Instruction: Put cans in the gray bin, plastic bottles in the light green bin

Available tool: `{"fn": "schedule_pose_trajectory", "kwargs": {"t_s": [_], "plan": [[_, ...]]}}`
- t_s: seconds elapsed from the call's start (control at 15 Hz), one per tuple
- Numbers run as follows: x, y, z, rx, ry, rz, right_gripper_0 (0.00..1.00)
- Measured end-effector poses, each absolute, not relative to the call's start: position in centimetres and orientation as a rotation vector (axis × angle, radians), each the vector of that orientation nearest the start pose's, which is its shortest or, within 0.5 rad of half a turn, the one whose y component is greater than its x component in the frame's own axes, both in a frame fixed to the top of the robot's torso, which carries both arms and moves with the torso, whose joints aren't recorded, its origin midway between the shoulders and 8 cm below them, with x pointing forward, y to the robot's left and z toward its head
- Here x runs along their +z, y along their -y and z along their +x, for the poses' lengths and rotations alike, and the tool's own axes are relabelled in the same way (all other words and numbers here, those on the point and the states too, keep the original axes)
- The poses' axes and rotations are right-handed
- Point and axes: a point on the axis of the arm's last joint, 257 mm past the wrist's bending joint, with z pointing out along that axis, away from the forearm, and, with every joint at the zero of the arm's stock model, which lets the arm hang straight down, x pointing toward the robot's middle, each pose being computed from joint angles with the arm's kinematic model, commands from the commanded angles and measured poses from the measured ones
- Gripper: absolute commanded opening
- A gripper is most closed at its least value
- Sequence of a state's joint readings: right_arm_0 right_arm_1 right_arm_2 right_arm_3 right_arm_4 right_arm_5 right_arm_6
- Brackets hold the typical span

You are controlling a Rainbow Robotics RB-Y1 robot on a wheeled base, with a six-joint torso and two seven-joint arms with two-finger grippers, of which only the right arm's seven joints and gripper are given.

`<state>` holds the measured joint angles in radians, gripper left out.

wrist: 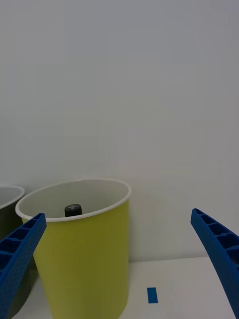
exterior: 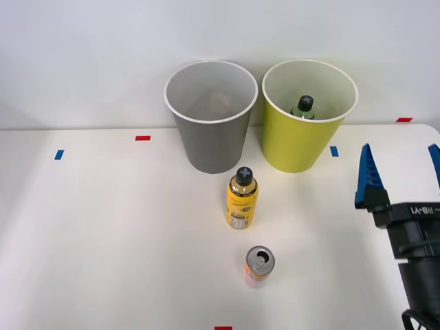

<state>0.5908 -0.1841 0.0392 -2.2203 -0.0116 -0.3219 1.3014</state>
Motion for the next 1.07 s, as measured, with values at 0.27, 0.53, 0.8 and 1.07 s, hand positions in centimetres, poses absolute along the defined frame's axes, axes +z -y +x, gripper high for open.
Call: {"fn": "schedule_pose_trajectory", "kwargs": {"t_s": [0.27, 0.53, 0.8, 1.07], "plan": [[-11.3, 29.1, 33.6, 0.036, -1.260, 0.075, 1.00], [-12.3, 29.7, 31.5, 0.016, -1.275, 0.088, 1.00], [-13.5, 30.4, 28.8, -0.015, -1.304, 0.090, 1.00], [-15.0, 30.9, 26.2, -0.048, -1.349, 0.098, 1.00]]}}
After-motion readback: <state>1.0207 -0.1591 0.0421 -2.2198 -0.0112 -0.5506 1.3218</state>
